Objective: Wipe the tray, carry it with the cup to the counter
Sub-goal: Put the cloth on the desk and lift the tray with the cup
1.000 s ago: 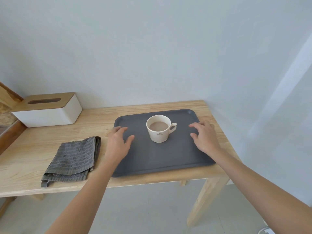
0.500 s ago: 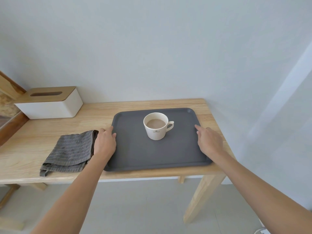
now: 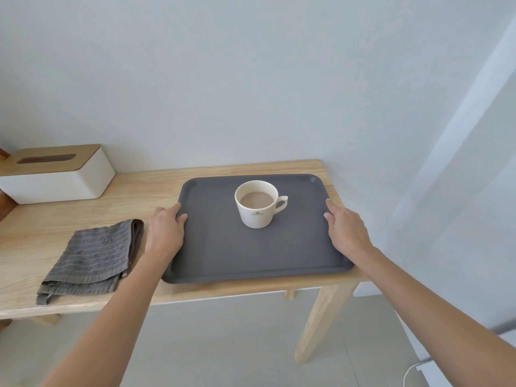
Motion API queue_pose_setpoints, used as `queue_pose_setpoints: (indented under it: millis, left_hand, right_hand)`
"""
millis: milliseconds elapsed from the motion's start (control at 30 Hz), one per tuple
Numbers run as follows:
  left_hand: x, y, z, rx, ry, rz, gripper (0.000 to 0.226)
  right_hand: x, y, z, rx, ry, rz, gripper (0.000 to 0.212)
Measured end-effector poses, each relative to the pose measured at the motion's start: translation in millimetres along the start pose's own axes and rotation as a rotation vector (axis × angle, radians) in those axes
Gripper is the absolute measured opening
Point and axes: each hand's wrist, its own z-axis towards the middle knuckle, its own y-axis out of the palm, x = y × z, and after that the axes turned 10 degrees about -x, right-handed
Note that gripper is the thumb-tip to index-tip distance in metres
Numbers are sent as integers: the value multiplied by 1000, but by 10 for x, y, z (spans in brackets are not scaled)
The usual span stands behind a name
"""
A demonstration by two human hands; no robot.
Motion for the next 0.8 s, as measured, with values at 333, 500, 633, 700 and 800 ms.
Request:
queue_pose_setpoints:
  millis: [333,500,633,700,800]
  left_hand:
    - [633,179,235,-98,193,-9,42]
    - [1050,369,342,-180,349,-20,41]
    - [1475,589,351,-261,501,-45,30]
    - [1712,723,301,-300,584,-38,26]
    - [2125,962,138,-348,681,-44,35]
  right_hand:
    - [379,-473,-430,115,188,59,39]
    - [586,-710,-814,205,339,82,36]
    - [806,-850,-1226,286,460,105,39]
    - [936,-918,-1453,324,517,104,39]
    - [1161,-1019,-1829,377,623,113,37]
